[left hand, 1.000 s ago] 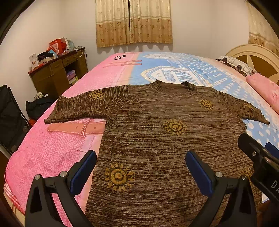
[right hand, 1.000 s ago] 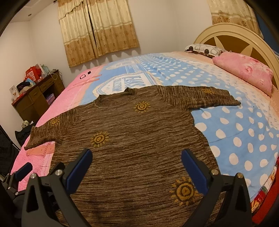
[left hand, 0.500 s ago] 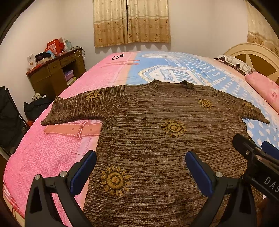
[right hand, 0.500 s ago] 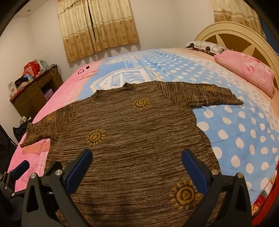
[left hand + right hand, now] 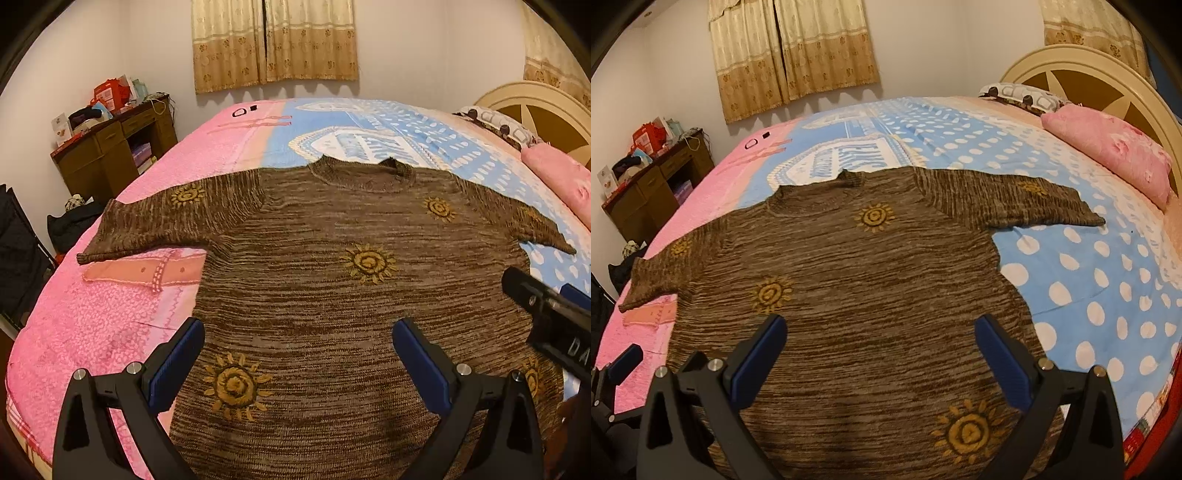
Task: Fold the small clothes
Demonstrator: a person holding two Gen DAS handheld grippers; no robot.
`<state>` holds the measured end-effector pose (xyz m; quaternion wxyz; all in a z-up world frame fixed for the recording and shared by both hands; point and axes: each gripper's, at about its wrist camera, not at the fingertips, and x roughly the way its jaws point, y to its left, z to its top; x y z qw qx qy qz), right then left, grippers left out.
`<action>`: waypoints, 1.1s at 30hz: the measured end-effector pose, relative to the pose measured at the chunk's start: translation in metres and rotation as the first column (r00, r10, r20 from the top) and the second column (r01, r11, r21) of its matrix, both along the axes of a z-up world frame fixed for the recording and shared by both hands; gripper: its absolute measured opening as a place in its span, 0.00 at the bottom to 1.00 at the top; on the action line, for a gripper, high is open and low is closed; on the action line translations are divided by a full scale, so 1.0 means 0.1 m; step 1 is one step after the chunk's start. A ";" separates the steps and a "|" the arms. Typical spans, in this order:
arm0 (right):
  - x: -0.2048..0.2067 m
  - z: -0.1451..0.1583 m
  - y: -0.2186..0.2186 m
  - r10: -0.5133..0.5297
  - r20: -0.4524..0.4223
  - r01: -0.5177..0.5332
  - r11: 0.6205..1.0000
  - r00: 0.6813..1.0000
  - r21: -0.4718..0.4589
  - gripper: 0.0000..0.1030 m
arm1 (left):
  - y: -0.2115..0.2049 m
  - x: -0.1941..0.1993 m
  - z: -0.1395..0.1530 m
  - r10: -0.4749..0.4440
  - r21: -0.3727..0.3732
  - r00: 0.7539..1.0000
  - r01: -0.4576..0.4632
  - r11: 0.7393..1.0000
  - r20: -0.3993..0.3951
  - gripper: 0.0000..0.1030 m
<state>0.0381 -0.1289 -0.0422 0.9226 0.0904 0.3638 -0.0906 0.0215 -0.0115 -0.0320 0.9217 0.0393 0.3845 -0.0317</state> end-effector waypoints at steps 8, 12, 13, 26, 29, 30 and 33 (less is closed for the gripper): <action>0.14 0.00 -1.03 -0.147 -0.010 0.148 0.985 0.989 0.088 0.82 | 0.00 0.19 0.06 -0.017 -0.018 1.000 0.017 1.000 0.017 0.99; 0.25 0.03 -1.99 -0.324 0.007 0.320 0.939 0.946 0.124 0.82 | -0.06 0.34 0.09 -0.034 -0.020 0.999 0.034 0.999 0.024 0.99; 0.26 0.03 -2.18 -0.364 0.010 0.360 0.924 0.931 0.133 0.83 | -0.09 0.38 0.10 -0.037 -0.011 0.999 0.038 0.999 0.028 0.99; 0.70 -0.37 -3.32 -0.544 -0.099 0.549 0.835 0.833 0.030 0.73 | -0.48 0.77 -0.09 -0.102 0.025 0.995 0.102 0.994 -0.016 0.99; 0.75 -0.39 -3.28 -0.519 -0.100 0.519 0.854 0.849 -0.035 0.57 | -0.51 0.78 -0.17 -0.108 0.030 0.993 0.109 0.994 -0.041 0.99; 0.73 -0.38 -3.26 -0.508 -0.095 0.508 0.861 0.856 -0.032 0.52 | -0.51 0.78 -0.19 -0.106 0.032 0.993 0.108 0.994 -0.047 0.99; 0.71 -0.37 -3.28 -0.492 -0.096 0.491 0.870 0.865 -0.033 0.23 | -0.45 0.74 -0.20 -0.095 0.028 0.994 0.097 0.995 -0.052 0.99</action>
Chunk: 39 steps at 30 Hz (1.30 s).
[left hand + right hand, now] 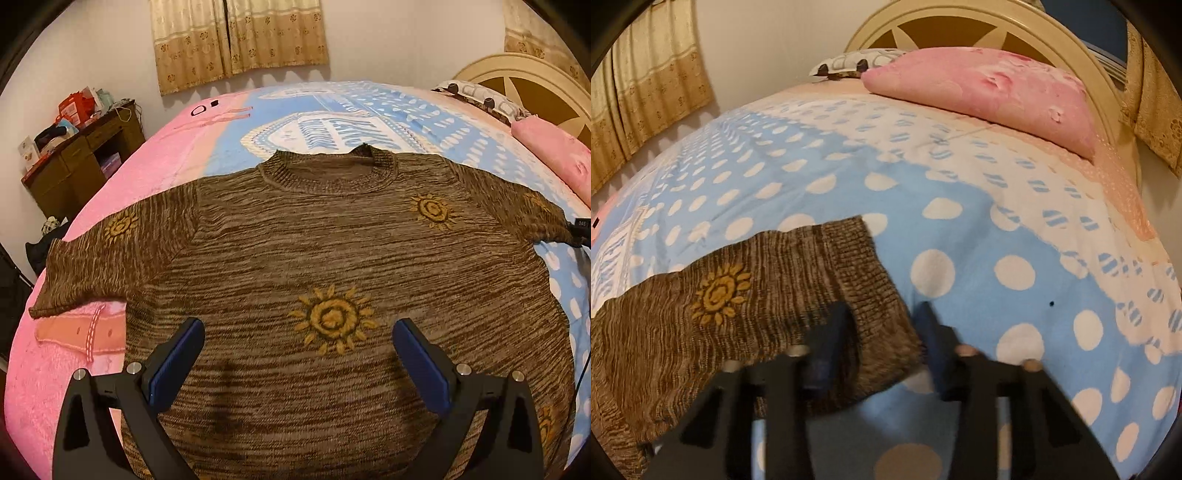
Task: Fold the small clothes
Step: 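Grasp the cuff of the sleeve nearest the right gripper with the right gripper, then fold the held sleeve across the sweater body with the right gripper, then release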
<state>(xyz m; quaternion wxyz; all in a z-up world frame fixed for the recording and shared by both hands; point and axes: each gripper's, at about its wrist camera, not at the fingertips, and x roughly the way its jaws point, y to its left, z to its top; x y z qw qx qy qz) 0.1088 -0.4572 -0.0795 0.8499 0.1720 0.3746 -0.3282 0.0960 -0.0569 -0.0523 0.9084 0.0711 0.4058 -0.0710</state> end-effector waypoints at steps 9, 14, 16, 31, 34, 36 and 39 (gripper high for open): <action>-0.03 0.42 0.23 0.079 0.123 -0.090 0.992 0.989 0.088 0.12 | 0.34 -0.11 0.20 0.064 -0.038 0.997 -0.062 0.997 0.050 0.99; 0.14 0.90 0.96 0.274 0.203 -0.293 0.953 0.940 0.072 0.12 | 0.56 -0.14 0.26 0.111 -0.074 0.992 -0.106 0.992 0.059 0.99; 0.23 1.04 1.40 0.367 0.230 -0.390 0.919 0.901 0.060 0.12 | 0.64 -0.16 0.27 0.123 -0.084 0.990 -0.118 0.990 0.063 0.99; 0.78 -0.04 3.46 0.691 0.248 -0.733 0.654 0.679 0.185 0.19 | 1.09 -0.10 0.06 0.186 -0.091 0.982 -0.182 0.979 0.034 0.99; 0.68 -0.07 3.58 0.729 0.253 -0.772 0.599 0.636 0.212 0.63 | 1.09 -0.05 0.00 0.183 -0.101 0.983 -0.180 0.978 0.017 0.99; 0.52 0.08 3.52 0.730 0.294 -0.785 0.596 0.617 0.166 0.70 | 1.06 -0.05 -0.02 0.172 -0.103 0.985 -0.170 0.980 0.013 0.99; 0.35 0.36 3.26 0.693 0.344 -0.755 0.651 0.634 0.079 0.64 | 1.01 -0.05 -0.04 0.157 -0.092 0.987 -0.155 0.984 0.019 0.99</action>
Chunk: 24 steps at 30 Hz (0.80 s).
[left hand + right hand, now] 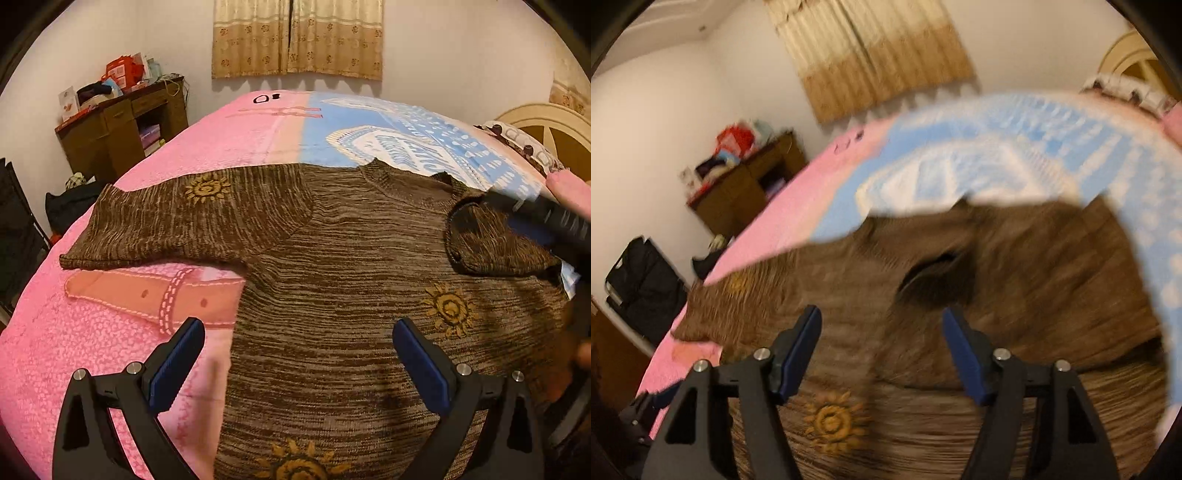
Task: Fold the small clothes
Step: 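Fold the held sleeve across the sweater body with the right gripper, then release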
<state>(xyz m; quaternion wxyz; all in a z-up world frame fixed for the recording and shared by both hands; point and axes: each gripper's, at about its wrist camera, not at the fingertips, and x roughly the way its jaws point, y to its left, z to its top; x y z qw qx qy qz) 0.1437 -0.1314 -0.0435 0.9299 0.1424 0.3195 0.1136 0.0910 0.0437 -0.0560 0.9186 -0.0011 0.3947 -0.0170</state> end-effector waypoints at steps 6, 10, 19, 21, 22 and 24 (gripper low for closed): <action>0.24 0.08 -0.27 -0.093 -0.067 0.090 0.995 0.993 -0.035 0.64 | -0.07 -0.01 0.00 -0.010 -0.005 1.000 0.010 1.000 0.000 0.99; 0.48 -0.16 0.07 -0.071 -0.157 0.055 0.993 0.985 -0.103 0.63 | -0.08 -0.01 -0.01 -0.018 0.004 1.000 0.018 1.000 -0.005 0.99; 0.92 -0.25 0.31 -0.201 -0.183 0.170 0.971 0.962 -0.168 0.10 | 0.05 0.09 -0.10 -0.003 -0.003 1.000 0.003 1.000 -0.023 0.99; 0.99 -0.21 0.40 -0.190 -0.160 0.164 0.973 0.969 -0.163 0.14 | 0.03 0.10 -0.11 -0.008 0.000 1.000 0.009 1.000 -0.022 0.99; 1.05 -0.23 0.44 -0.176 -0.171 0.150 0.977 0.970 -0.151 0.15 | 0.01 0.09 -0.11 -0.011 0.010 1.000 0.012 1.000 -0.022 0.99; 1.15 -0.32 0.47 -0.105 -0.225 0.088 0.993 0.969 -0.081 0.17 | -0.01 0.09 -0.12 -0.018 0.021 1.000 0.019 1.000 -0.023 0.99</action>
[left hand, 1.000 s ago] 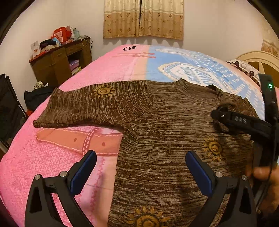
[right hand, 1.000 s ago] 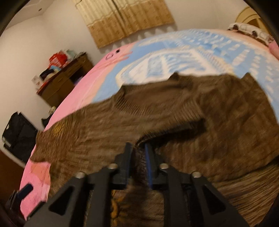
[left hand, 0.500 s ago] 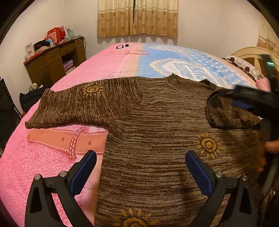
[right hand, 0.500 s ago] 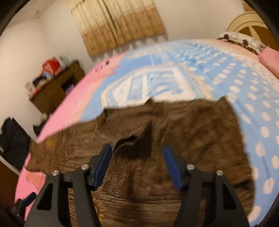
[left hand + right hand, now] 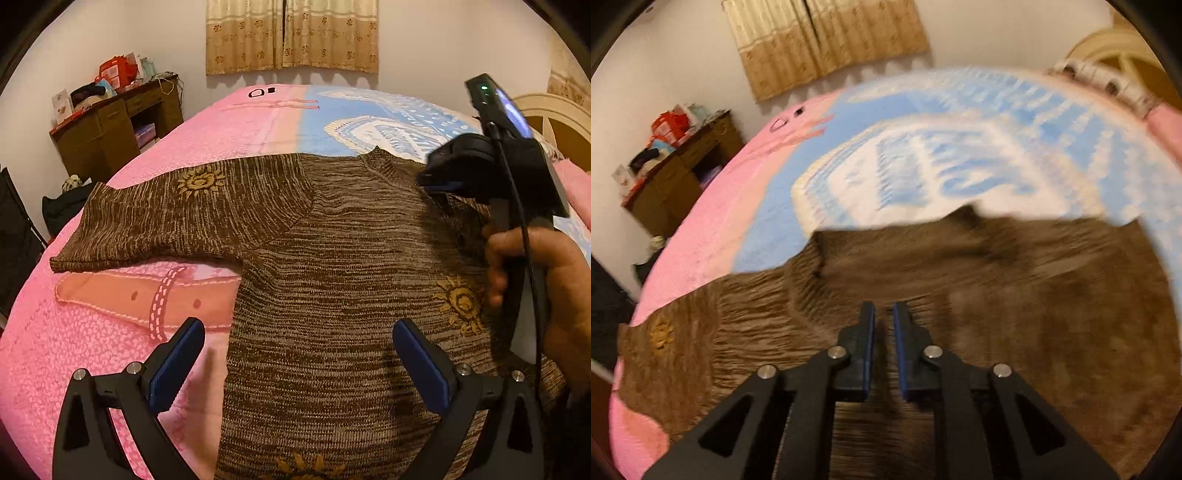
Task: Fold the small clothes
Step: 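Fold the held sleeve across the sweater body with the right gripper, then release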
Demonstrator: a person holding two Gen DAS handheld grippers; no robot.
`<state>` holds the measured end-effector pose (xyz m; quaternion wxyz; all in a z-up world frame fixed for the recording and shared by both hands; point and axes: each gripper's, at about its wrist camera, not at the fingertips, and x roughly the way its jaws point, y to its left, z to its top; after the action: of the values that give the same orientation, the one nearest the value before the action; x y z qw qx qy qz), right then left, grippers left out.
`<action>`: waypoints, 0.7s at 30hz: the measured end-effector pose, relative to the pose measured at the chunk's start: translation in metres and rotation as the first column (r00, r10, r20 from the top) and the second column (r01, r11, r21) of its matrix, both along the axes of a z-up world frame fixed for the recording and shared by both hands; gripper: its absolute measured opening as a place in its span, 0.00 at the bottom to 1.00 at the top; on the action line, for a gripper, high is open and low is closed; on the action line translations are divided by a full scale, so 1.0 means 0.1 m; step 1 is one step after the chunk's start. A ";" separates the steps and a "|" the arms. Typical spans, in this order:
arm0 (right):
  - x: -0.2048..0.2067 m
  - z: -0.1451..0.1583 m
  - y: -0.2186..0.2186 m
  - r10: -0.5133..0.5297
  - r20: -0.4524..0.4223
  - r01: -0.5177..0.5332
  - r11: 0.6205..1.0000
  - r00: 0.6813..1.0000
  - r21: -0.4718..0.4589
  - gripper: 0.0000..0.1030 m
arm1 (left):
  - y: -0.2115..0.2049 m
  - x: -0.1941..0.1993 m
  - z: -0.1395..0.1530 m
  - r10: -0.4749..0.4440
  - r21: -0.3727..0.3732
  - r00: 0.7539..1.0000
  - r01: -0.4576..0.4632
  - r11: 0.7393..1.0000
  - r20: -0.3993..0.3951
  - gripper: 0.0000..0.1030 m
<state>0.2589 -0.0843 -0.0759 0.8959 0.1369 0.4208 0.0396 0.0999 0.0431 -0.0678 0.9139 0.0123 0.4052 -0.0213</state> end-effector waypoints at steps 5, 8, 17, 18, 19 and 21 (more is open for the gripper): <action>-0.20 0.17 -0.26 0.027 0.076 -0.034 0.995 0.997 0.090 0.56 | -0.05 0.00 0.02 -0.018 0.020 1.000 0.018 1.000 0.015 0.99; -0.49 0.43 -0.70 -0.062 0.188 0.056 0.998 0.980 0.040 0.60 | -0.08 -0.01 0.05 -0.026 0.021 0.999 0.026 0.999 0.026 0.99; -1.31 -0.05 -1.88 -0.194 0.013 0.195 0.980 0.981 -0.051 0.11 | -0.18 -0.06 0.13 -0.031 -0.004 0.999 0.031 0.999 0.018 0.99; -1.42 -0.04 -1.93 -0.205 0.035 0.207 0.977 0.978 -0.047 0.11 | -0.19 -0.07 0.15 -0.034 -0.002 0.999 0.035 0.999 0.020 0.99; -1.48 -0.03 -1.94 -0.215 0.033 0.216 0.975 0.976 -0.048 0.11 | -0.19 -0.09 0.16 -0.036 0.001 0.999 0.036 0.999 0.024 0.99; -1.52 0.04 -1.92 -0.234 0.019 0.235 0.970 0.972 -0.067 0.11 | -0.20 -0.12 0.20 -0.035 0.016 0.999 0.035 0.999 0.039 0.99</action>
<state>0.1073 -0.2758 -0.0718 0.9007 0.1547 0.3980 -0.0802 0.0882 0.0226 -0.0475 0.9210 0.0266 0.3872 -0.0341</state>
